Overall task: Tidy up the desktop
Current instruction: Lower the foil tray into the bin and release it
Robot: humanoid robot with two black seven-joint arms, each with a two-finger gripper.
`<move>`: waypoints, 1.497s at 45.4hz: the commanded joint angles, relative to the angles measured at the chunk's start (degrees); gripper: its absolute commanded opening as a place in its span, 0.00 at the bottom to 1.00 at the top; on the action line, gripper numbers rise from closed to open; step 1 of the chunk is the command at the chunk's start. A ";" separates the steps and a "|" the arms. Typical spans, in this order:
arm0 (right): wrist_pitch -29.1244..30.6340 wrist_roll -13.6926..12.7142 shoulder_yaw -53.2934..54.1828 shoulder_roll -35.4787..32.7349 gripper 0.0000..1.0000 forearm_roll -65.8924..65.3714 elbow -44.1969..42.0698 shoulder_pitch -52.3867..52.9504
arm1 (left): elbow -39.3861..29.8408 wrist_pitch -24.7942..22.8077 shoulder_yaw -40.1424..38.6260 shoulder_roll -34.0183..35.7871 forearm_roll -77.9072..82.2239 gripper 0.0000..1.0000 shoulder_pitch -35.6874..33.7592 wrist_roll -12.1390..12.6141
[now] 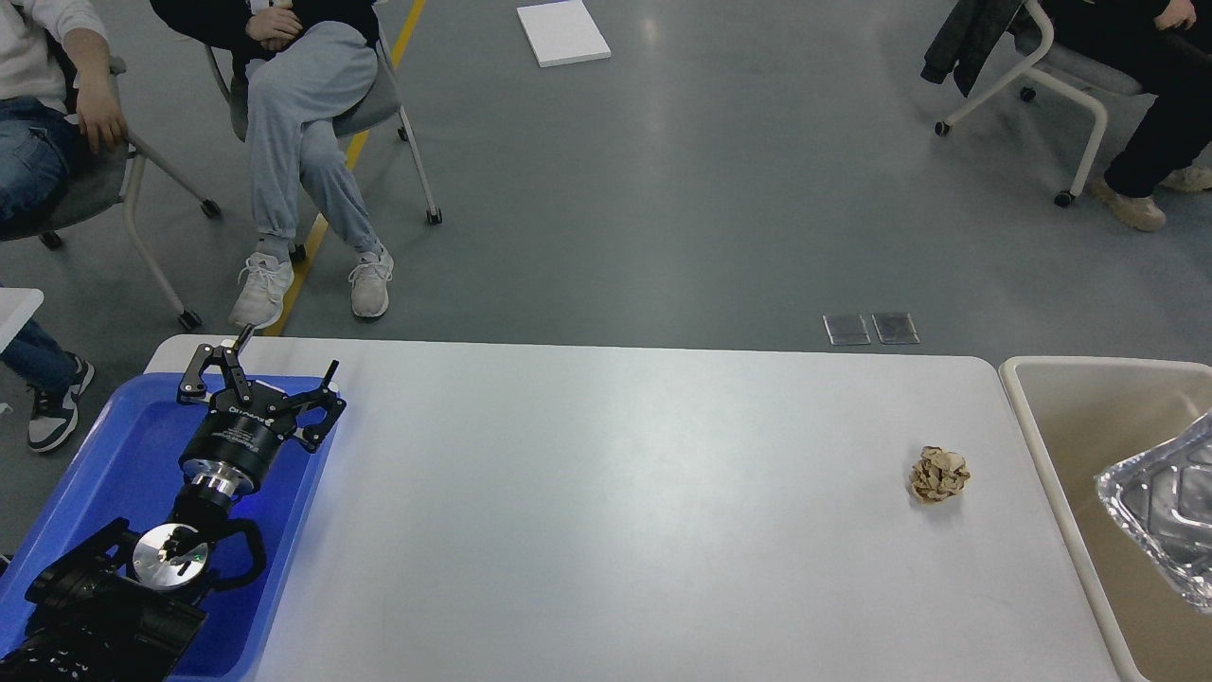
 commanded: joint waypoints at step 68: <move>-37.21 -5.10 8.69 11.92 0.87 0.10 -4.86 -6.31 | 0.01 0.00 0.00 0.00 0.04 1.00 -0.08 0.00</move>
